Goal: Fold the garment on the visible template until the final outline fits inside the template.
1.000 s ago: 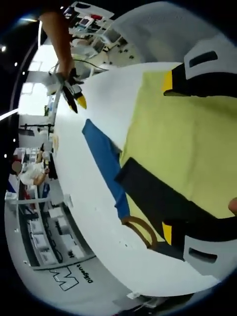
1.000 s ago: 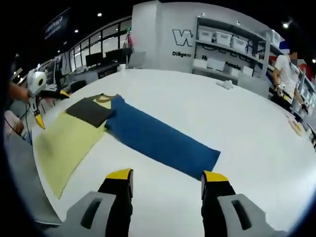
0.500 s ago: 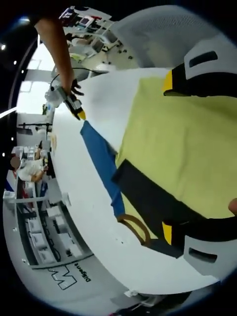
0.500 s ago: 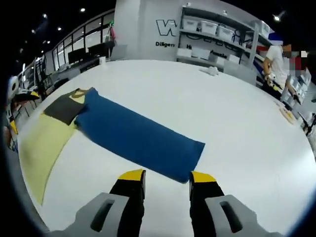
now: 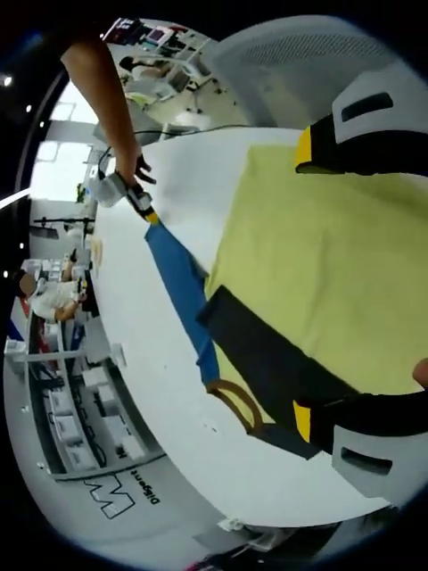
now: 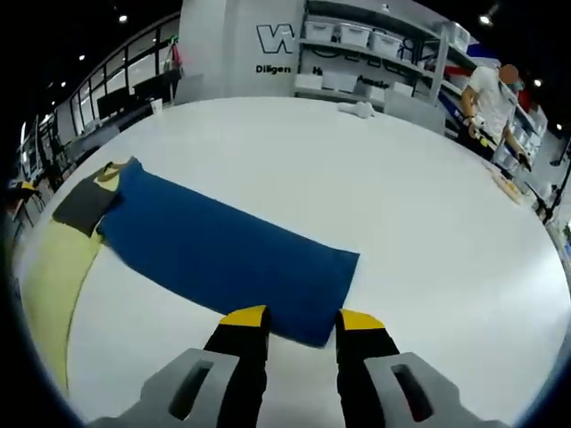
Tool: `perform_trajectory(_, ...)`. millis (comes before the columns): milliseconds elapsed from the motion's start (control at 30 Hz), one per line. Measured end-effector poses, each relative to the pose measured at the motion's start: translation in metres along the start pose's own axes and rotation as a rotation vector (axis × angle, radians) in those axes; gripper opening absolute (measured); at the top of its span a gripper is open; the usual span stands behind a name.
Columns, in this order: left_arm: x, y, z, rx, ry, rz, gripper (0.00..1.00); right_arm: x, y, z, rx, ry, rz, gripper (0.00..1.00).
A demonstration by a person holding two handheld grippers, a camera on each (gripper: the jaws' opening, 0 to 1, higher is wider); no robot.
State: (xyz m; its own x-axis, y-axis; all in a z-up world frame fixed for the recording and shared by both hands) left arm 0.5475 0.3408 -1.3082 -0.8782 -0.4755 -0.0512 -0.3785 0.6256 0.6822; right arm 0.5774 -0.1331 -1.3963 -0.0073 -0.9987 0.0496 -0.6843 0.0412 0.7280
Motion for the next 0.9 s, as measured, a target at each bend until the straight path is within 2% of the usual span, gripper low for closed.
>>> perform_trajectory(100,-0.002,0.005,0.004,-0.005,0.005,-0.008,0.99,0.003,-0.005,0.004,-0.021,-0.02,0.011,0.21)
perform_trajectory(167,-0.004,0.009,0.006,-0.005,0.016,-0.014,0.99,0.003,-0.005,0.0,0.008,-0.097,0.011,0.19)
perform_trajectory(233,-0.006,0.012,0.009,-0.008,0.025,-0.022,0.99,0.005,-0.006,0.0,-0.01,-0.053,0.021,0.16)
perform_trajectory(367,-0.007,0.018,0.014,-0.013,0.033,-0.033,0.99,0.006,-0.007,-0.001,-0.006,-0.063,0.027,0.12)
perform_trajectory(467,-0.005,0.021,0.018,-0.015,0.033,-0.036,0.99,0.011,-0.007,-0.001,-0.017,-0.025,0.047,0.0)
perform_trajectory(500,-0.005,0.022,0.019,-0.015,0.033,-0.038,0.99,0.011,-0.007,-0.001,-0.017,-0.026,0.042,0.0)
perform_trajectory(567,-0.006,0.025,0.021,-0.014,0.041,-0.044,0.99,0.01,-0.008,-0.001,-0.025,-0.099,0.012,0.0)
perform_trajectory(633,-0.007,0.028,0.024,-0.012,0.05,-0.049,0.99,0.014,-0.007,-0.002,-0.051,-0.114,-0.009,0.0)
perform_trajectory(667,-0.008,0.029,0.025,-0.012,0.053,-0.051,0.99,0.014,-0.006,-0.002,-0.06,-0.099,-0.017,0.0)
perform_trajectory(733,-0.009,0.033,0.028,-0.013,0.054,-0.054,0.99,0.014,-0.002,-0.008,-0.014,-0.066,-0.016,0.0)
perform_trajectory(833,-0.012,0.039,0.03,-0.002,0.062,-0.064,0.99,0.01,0.005,-0.015,0.034,-0.227,-0.049,0.0)
perform_trajectory(900,-0.014,0.042,0.032,0.004,0.071,-0.07,0.99,0.01,0.008,-0.015,0.028,-0.244,-0.055,0.0)
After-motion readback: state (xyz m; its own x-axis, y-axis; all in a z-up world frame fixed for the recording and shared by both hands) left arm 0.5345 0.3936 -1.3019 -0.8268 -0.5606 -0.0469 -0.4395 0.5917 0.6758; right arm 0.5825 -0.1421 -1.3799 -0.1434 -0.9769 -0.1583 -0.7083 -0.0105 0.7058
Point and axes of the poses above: the point that each gripper's makers call its tool centre point, and the gripper's own axes: y roughly backward along the fingers, x roughly to its right, z roughly out of its underside, the point moved 5 cm from there along y, roughly backward along the fingers, and after that the axes turned 2 degrees about -y, right-handed, at the moved point
